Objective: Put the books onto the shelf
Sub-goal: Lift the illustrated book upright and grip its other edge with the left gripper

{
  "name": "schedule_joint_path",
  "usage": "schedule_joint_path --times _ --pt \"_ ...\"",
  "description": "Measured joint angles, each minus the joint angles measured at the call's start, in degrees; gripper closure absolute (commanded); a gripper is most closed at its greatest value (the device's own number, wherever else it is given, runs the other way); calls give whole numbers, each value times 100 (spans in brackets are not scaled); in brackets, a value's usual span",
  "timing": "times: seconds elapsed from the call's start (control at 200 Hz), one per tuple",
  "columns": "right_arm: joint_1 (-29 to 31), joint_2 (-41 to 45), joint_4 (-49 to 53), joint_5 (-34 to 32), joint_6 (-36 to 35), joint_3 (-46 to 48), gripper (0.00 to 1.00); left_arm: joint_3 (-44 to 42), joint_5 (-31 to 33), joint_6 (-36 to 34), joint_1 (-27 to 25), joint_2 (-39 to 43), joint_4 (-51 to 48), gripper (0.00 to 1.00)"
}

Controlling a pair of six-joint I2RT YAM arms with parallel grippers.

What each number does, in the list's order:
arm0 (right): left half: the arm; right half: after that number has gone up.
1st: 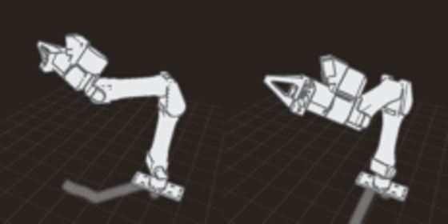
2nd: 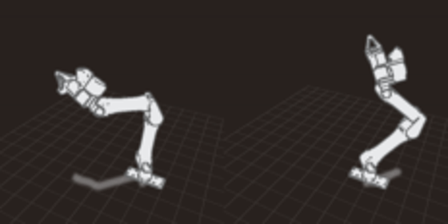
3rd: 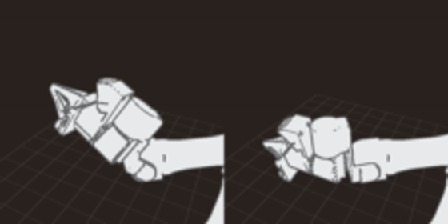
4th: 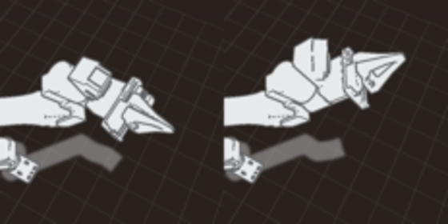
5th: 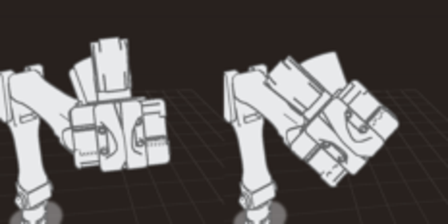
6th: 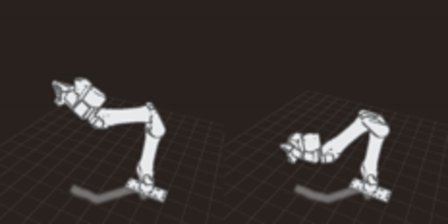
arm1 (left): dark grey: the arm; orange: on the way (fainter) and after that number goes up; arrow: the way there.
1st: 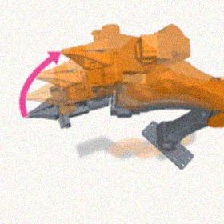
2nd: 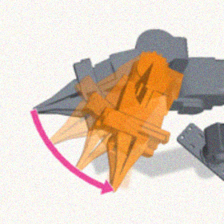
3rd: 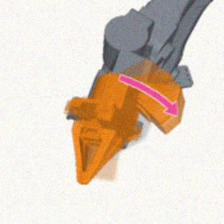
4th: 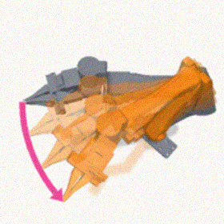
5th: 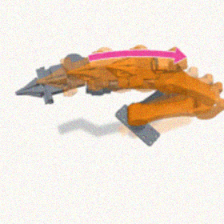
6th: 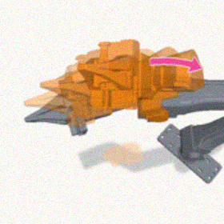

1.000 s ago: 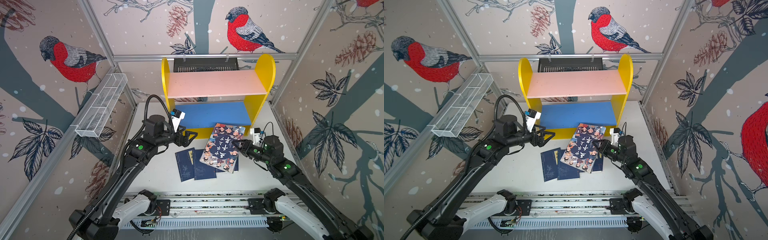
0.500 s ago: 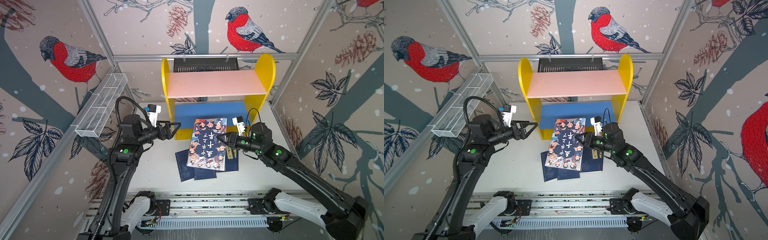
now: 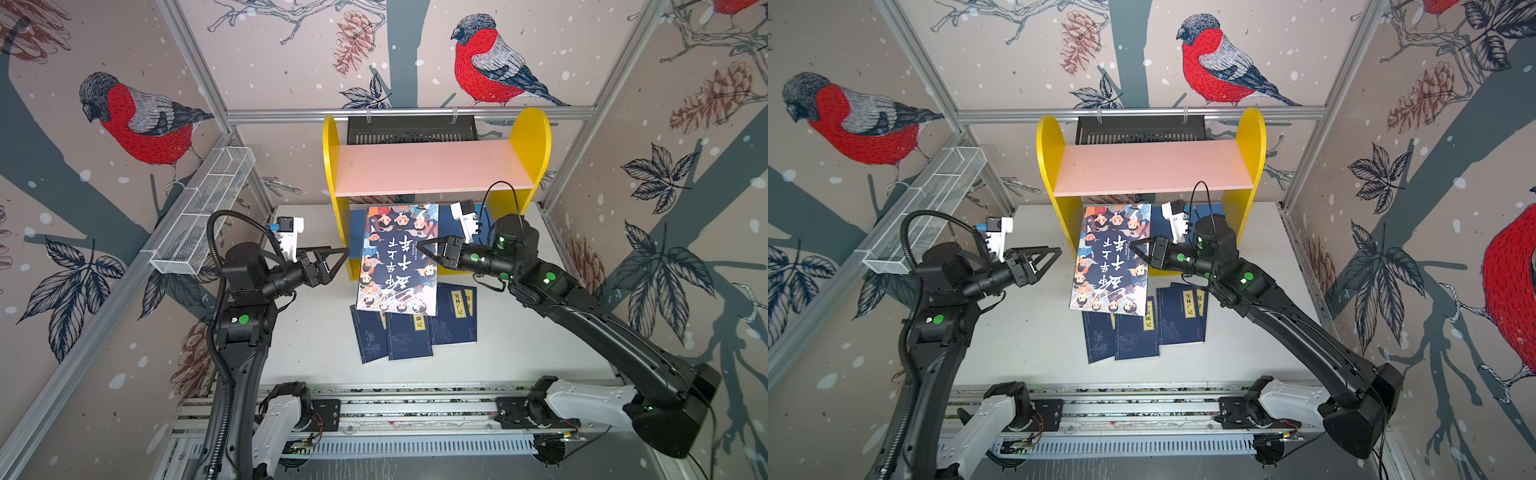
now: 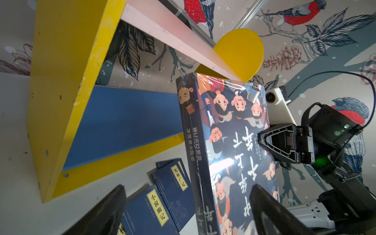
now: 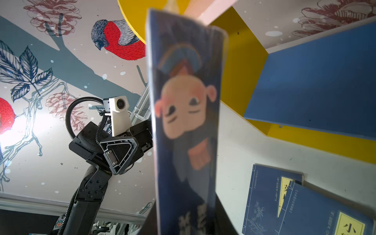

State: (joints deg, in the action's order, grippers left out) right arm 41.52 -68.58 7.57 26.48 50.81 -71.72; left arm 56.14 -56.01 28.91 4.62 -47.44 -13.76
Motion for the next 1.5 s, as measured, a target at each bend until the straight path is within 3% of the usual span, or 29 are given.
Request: schedule_joint_path --times 0.265,0.44,0.53,0.64,0.781,0.971,1.016,1.066,1.126,1.211,1.371,1.501 --pt "2 -120 -37 131 -17 -293 98 -782 -789 1093 9 151 1274 4" --pt "2 -146 -214 210 15 -295 98 -1370 -1156 2194 4 136 2616 4" --pt "4 -179 -363 293 50 -282 98 -1528 -1261 2763 -129 129 3324 4" --pt "11 -203 -533 363 151 -229 98 -1399 -1325 2907 -522 98 3591 6" --pt "20 -214 -636 404 214 -177 98 -1143 -1294 2769 -800 -24 3556 21" --pt "72 -234 -813 474 313 -138 98 -1080 -1276 2813 -914 -210 3571 51" --pt "79 -236 -837 498 328 -120 98 -1075 -1276 2859 -942 -256 3578 62" --pt "85 -240 -883 514 339 -101 95 -1069 -1274 2970 -970 -326 3624 82" --pt "90 -240 -970 474 236 -70 83 -1043 -1272 3230 -992 -398 3674 100" --pt "90 -238 -1106 424 238 -22 68 -914 -1309 3318 -992 -514 3731 100" --pt "157 -208 -1486 321 354 164 52 -518 -1460 3305 -1005 -678 3748 100" --pt "280 -133 -1648 356 452 345 48 -275 -1554 3307 -1027 -754 3742 100"
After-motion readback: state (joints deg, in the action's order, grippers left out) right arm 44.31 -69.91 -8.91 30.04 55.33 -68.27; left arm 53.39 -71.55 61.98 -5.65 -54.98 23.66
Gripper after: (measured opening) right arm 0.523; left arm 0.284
